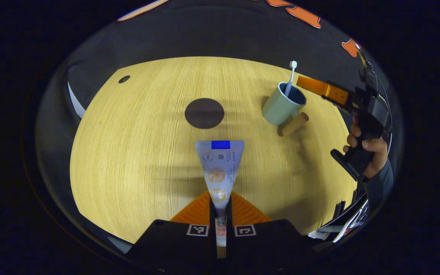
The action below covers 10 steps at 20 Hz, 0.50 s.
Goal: Put the toothbrush and toothpaste on the desktop into the cup, then pick up the cup and place it on the coaster on the desktop.
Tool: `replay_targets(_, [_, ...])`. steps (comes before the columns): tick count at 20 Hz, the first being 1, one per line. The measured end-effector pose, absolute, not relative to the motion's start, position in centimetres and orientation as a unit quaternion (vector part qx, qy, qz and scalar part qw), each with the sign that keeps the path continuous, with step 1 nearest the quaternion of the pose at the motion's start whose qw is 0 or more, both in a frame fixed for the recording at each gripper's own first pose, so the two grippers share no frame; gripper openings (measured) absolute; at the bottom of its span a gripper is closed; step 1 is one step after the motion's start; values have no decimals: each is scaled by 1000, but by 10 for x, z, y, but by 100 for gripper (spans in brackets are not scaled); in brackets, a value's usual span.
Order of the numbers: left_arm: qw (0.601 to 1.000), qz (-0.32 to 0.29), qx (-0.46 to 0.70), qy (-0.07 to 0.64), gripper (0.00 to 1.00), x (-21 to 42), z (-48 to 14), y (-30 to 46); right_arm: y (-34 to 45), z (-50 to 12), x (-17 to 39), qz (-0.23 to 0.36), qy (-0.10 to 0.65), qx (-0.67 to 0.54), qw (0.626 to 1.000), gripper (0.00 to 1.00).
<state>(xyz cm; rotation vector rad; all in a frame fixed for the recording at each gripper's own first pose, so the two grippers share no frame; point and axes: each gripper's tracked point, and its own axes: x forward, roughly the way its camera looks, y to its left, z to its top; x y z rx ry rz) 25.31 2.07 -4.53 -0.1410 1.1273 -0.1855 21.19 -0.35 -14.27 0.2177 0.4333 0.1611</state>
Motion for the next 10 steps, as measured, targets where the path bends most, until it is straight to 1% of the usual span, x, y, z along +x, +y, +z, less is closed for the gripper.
replay_targets(1, [851,-89,-63,513,10,268,-49,21,-7,-139,202,78,214,107,968,30])
replay_targets(2, [863,-92,-62,492,10,279,-30,18,-11,-134,192,78,214,109,968,41])
replay_targets(3, [875,-93,-62,472,10,290,-25,15,-14,-132,181,79,216,112,967,51])
replay_targets(4, [883,-93,-62,456,10,300,-22,10,-16,-131,172,79,219,115,966,55])
replay_targets(5, [892,-93,-63,438,10,307,-11,6,-19,-129,163,79,222,117,965,57])
replay_targets(7, [909,-96,-63,401,10,326,21,-5,-26,-128,145,76,227,121,963,75])
replay_targets(10, [928,-102,-66,351,10,365,65,-20,-39,-130,118,69,238,125,961,84])
